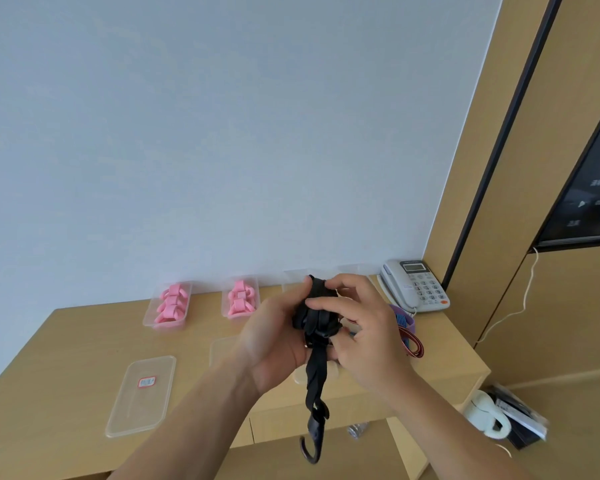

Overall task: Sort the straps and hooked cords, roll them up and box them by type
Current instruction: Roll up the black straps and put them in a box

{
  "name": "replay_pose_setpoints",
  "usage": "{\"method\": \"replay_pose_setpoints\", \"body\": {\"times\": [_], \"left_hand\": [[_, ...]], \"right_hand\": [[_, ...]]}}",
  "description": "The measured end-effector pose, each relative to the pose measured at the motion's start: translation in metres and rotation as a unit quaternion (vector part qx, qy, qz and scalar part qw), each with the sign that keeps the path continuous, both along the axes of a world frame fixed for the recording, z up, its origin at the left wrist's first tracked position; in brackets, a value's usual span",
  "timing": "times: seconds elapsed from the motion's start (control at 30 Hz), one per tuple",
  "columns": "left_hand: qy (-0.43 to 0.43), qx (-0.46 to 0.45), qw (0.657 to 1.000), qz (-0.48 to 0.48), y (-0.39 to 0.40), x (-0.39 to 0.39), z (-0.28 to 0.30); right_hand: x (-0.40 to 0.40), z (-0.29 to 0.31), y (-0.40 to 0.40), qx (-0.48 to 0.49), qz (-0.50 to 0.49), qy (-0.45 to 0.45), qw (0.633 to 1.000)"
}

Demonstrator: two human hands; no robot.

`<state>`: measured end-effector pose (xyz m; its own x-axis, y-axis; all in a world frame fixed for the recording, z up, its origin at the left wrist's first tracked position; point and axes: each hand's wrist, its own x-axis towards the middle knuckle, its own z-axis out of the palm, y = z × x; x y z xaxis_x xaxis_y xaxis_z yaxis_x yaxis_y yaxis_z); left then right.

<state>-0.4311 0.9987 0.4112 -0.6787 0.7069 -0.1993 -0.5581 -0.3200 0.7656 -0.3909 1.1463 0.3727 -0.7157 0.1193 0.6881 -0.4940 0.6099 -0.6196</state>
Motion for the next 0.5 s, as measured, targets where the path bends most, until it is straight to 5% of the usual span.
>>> {"method": "replay_pose_setpoints", "body": {"times": [0.33,0.5], "left_hand": [[-0.034,0.029,0.998,0.045,-0.003,-0.005,0.002],[-0.059,0.028,0.995,0.072,-0.003,-0.009,-0.001]], "right_hand": [[0.011,0.001,-0.005,0.043,0.066,-0.057,0.995],[0.005,-0.003,-0.013,0.012,-0.031,-0.003,0.999]]}}
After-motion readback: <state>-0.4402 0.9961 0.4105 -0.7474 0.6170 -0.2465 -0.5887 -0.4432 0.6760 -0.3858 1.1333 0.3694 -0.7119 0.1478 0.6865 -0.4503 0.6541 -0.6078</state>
